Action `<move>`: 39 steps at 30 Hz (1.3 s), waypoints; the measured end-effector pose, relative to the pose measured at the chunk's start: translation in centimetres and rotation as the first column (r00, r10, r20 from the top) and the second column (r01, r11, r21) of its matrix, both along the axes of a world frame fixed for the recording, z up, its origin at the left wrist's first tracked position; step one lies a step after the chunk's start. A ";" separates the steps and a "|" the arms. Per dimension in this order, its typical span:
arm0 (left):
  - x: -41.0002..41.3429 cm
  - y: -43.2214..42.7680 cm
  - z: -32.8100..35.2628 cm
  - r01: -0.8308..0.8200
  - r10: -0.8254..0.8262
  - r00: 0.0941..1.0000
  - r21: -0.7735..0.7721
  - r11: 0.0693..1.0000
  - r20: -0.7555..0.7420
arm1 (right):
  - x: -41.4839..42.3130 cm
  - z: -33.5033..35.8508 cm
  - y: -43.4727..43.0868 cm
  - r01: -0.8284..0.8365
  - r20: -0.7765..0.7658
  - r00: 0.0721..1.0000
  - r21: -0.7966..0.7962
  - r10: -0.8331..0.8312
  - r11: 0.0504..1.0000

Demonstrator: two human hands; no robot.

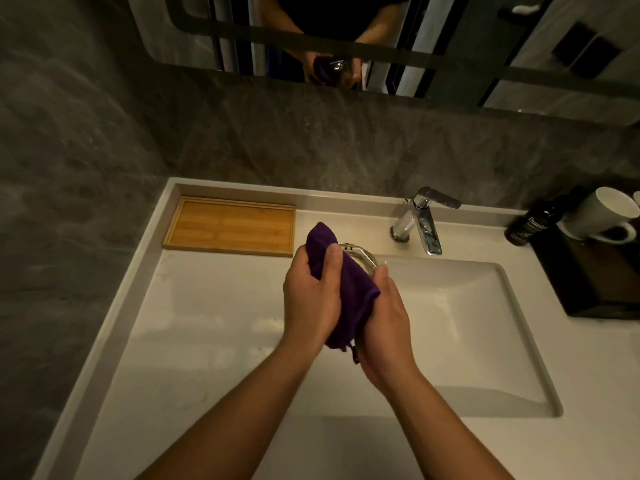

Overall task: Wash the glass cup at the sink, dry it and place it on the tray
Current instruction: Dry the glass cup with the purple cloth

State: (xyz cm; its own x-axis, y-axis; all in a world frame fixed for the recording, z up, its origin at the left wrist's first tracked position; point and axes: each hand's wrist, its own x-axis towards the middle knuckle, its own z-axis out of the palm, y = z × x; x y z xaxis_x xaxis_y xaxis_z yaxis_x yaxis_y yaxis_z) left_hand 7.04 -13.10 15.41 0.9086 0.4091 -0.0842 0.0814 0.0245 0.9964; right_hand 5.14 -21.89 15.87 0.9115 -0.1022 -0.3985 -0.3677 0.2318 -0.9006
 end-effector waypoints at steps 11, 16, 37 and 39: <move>0.2 0.9 0.1 0.008 -0.017 0.991 0.068 0.998 0.133 | 1.1 1.1 0.2 0.053 -0.013 0.999 0.159 -0.051 0.986; -0.4 0.6 -0.3 -0.029 0.029 0.999 -0.001 1.000 0.042 | 0.3 0.0 0.2 0.031 -0.025 0.999 0.215 -0.026 0.976; 1.6 3.4 -0.5 0.347 -0.375 0.926 0.305 0.887 0.034 | 1.9 0.6 -2.3 -0.110 0.012 0.994 0.074 0.109 0.991; 0.8 2.2 -0.5 0.153 -0.177 0.978 0.196 0.969 0.111 | 1.4 0.7 -1.0 0.010 0.037 0.999 0.178 -0.016 0.984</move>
State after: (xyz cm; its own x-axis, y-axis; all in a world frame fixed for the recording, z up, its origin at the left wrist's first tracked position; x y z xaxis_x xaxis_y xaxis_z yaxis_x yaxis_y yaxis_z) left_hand 7.82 -10.92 14.92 0.9632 0.2499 0.0987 -0.0582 -0.1646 0.9846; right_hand 6.52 -22.88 16.54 0.9255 -0.0449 -0.3761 -0.3296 0.3939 -0.8580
